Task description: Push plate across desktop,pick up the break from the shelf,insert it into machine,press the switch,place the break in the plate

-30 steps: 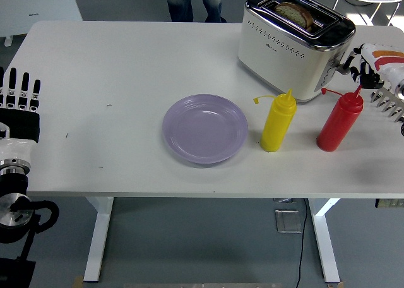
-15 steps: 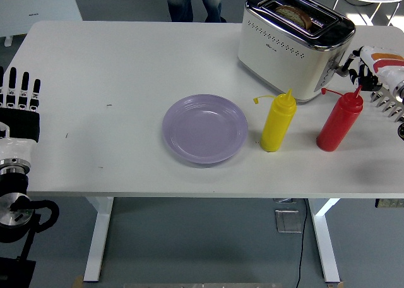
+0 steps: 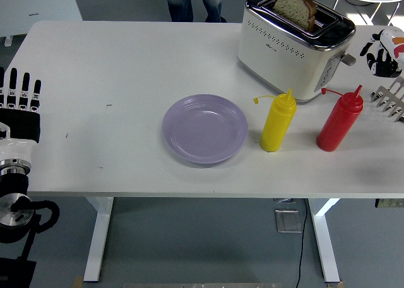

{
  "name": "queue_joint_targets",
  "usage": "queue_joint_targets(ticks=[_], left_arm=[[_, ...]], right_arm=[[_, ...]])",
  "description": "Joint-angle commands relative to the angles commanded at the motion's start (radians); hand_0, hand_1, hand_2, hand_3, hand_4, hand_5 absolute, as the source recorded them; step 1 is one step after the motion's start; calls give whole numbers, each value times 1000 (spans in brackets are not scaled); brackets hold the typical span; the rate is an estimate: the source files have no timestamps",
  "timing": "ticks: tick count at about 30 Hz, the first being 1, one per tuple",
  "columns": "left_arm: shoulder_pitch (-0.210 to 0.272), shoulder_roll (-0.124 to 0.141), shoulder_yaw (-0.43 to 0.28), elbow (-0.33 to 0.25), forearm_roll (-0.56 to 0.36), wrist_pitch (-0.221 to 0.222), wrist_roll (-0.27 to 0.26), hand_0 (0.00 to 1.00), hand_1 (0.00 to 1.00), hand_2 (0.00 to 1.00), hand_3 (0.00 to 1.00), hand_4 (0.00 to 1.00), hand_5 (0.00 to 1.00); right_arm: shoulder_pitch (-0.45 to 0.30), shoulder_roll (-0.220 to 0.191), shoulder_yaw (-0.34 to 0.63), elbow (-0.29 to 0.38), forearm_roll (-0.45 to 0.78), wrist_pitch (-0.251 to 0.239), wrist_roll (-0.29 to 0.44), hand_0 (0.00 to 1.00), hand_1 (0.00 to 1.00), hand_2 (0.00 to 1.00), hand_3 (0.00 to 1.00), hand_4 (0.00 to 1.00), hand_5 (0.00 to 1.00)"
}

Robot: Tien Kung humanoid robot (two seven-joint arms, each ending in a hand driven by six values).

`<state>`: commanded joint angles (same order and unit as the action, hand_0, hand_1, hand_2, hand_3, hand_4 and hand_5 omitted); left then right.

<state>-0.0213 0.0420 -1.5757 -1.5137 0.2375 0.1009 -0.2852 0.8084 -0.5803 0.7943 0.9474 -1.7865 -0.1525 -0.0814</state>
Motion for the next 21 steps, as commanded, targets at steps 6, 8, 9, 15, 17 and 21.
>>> queue_joint_targets(ticks=[6, 8, 9, 15, 17, 21], left_arm=[[2, 0, 4, 0, 0, 0, 0, 885, 890, 881, 779, 544, 998], [4, 0, 4, 0, 1, 0, 0, 885, 890, 881, 779, 544, 998], [4, 0, 5, 0, 1, 0, 0, 885, 890, 881, 779, 544, 998], [5, 0, 9, 1, 2, 1, 0, 885, 890, 881, 779, 544, 998], [5, 0, 10, 1, 2, 1, 0, 885, 890, 881, 779, 544, 998], [6, 0, 11, 2, 2, 1, 0, 885, 890, 881, 780, 544, 998]], right_arm=[[-23, -22, 84, 38, -29, 20, -41, 181, 148, 225, 770, 470, 2], [-34, -30, 118, 60, -33, 18, -49, 181, 148, 225, 770, 470, 2], [-37, -32, 134, 67, -35, 17, -53, 181, 148, 225, 770, 470, 2], [-51, -43, 190, 120, -17, 10, -79, 186, 155, 234, 820, 456, 2], [-54, -46, 200, 144, 23, -10, -95, 186, 155, 234, 820, 456, 2], [-56, -47, 213, 178, 58, -45, -91, 276, 389, 490, 925, 550, 130]])
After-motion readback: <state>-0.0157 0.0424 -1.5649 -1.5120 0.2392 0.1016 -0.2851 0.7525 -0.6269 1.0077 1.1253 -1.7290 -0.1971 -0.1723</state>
